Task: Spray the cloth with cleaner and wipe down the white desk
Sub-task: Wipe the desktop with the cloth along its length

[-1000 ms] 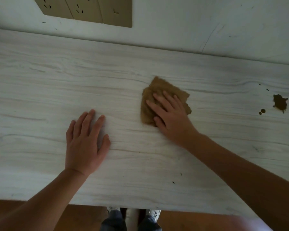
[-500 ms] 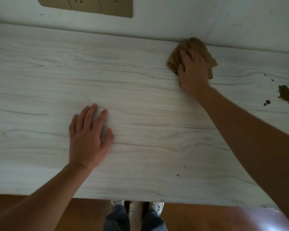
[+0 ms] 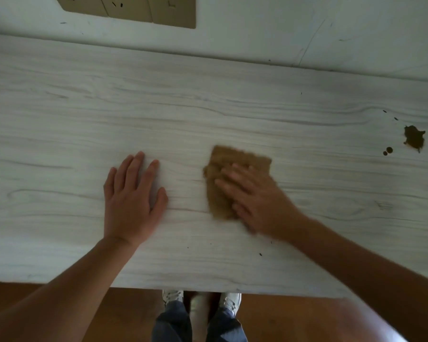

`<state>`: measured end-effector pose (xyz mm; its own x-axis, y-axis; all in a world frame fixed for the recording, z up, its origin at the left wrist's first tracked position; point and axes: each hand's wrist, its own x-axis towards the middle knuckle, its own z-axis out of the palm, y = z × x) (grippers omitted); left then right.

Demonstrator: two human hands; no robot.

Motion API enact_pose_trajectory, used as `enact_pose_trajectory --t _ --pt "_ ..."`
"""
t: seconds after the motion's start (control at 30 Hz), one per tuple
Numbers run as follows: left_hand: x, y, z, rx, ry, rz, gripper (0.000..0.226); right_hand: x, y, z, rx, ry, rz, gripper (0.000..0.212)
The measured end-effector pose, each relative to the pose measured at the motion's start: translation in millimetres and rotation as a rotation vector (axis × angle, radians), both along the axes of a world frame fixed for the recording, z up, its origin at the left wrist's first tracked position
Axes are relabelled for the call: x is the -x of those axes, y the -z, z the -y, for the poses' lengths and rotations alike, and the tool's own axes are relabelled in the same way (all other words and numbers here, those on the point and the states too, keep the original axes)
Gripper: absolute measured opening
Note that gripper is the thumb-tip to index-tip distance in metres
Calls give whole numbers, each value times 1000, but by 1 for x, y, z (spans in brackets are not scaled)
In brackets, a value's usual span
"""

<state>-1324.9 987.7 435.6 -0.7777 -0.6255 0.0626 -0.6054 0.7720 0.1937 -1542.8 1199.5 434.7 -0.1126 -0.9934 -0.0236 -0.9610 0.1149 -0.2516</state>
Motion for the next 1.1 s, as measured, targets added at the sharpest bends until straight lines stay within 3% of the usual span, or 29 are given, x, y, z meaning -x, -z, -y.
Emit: enact_pose_trajectory --t 0.2,0.33,0.43,0.7,0.83,0.97,1.1 --pt "-1 2 1 -1 6 -13 63 149 2 72 34 538 -43 59" --pt "-1 3 2 12 8 -28 62 155 -3 102 23 796 -6 55" --pt "-1 3 1 24 15 -31 62 114 -1 99 18 746 -14 59" --pt "-2 5 0 28 6 -41 63 -87 -6 25 16 231 98 62" --pt "-2 6 1 28 8 -45 64 -89 -7 9 -28 19 90 57" --pt "-1 4 1 26 9 -33 62 -24 2 45 30 105 29 55" --pt "-2 5 1 18 10 -42 62 47 1 96 45 432 45 55"
